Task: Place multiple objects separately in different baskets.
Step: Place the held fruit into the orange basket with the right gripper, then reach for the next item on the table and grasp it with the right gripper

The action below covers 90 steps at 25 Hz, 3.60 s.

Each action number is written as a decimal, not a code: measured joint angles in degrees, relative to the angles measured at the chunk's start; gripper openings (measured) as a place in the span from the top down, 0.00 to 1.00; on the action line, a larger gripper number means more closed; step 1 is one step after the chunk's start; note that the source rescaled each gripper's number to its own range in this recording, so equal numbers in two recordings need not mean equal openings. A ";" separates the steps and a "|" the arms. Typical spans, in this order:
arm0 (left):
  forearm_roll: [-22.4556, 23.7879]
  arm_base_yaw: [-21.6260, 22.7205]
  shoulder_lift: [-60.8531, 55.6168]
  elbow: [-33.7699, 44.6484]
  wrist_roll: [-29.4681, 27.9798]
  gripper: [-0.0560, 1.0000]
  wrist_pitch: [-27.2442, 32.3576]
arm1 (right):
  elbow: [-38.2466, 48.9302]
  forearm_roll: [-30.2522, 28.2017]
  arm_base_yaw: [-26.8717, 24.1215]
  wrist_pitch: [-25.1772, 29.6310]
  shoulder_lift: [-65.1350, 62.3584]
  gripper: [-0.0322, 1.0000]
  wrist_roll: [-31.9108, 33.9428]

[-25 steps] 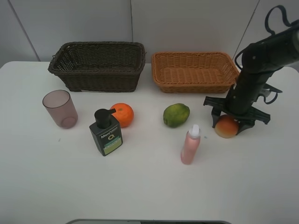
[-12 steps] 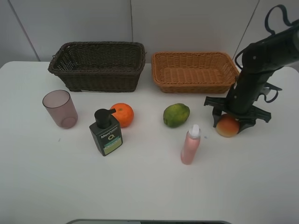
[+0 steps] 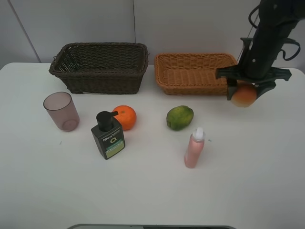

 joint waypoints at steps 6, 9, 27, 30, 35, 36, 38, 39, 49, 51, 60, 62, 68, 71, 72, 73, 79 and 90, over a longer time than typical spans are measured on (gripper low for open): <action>0.00 0.00 0.00 0.00 0.00 0.08 0.00 | -12.82 0.00 0.00 1.97 3.32 0.55 -5.49; 0.00 0.00 0.00 0.00 0.00 0.08 0.00 | -19.19 0.00 0.05 3.03 7.52 0.55 -7.90; 0.00 0.00 0.00 0.00 0.00 0.08 0.00 | -37.04 0.24 1.93 -6.25 28.33 0.55 -14.25; 0.00 0.00 0.00 0.00 0.00 0.08 0.00 | -37.04 0.18 1.93 -7.49 28.53 0.55 -14.20; 0.00 0.00 0.00 0.00 0.00 0.08 0.00 | -37.04 0.07 1.93 -7.89 28.53 0.22 -14.20; 0.00 0.00 0.00 0.00 0.00 0.08 0.00 | -37.04 0.02 1.93 -7.89 28.53 0.13 -14.20; 0.00 0.00 0.00 0.00 0.00 0.08 0.00 | -37.04 0.01 1.93 -7.89 28.53 0.05 -14.20; 0.00 0.00 0.00 0.00 0.00 0.08 0.00 | -37.04 0.01 1.93 -7.89 28.53 0.03 -14.20; 0.00 0.00 0.00 0.00 0.00 0.08 0.00 | -37.04 -0.20 3.43 -2.99 26.19 0.00 -14.06; 0.00 0.00 0.00 0.00 0.00 0.08 0.00 | -37.04 -0.20 4.58 0.00 24.95 0.00 -12.83; 0.00 0.00 0.00 0.00 0.00 0.08 0.00 | -27.07 -0.20 9.50 3.58 15.78 0.00 -5.68; 0.00 0.00 0.00 0.00 0.00 0.08 0.00 | -23.86 -0.14 11.10 3.18 13.13 0.00 -5.29; 0.00 0.00 0.00 0.00 0.00 0.08 0.00 | -16.61 1.12 14.68 1.85 7.54 0.00 0.25; 0.00 0.00 0.00 0.00 0.00 0.08 0.00 | -14.22 2.90 15.87 1.21 6.32 0.00 2.06; 0.00 0.00 0.00 0.00 0.00 0.08 0.00 | -13.49 3.14 16.38 0.90 6.16 0.00 2.58; 0.00 0.00 0.00 0.00 0.00 0.08 0.00 | -12.86 3.14 17.03 0.43 5.83 0.00 3.25; 0.00 0.00 0.00 0.00 0.00 0.08 0.00 | -7.17 3.15 19.83 -2.78 5.62 0.00 9.54; 0.00 0.00 0.00 0.00 0.00 0.08 0.00 | 0.32 2.28 21.24 -10.98 5.62 0.00 22.08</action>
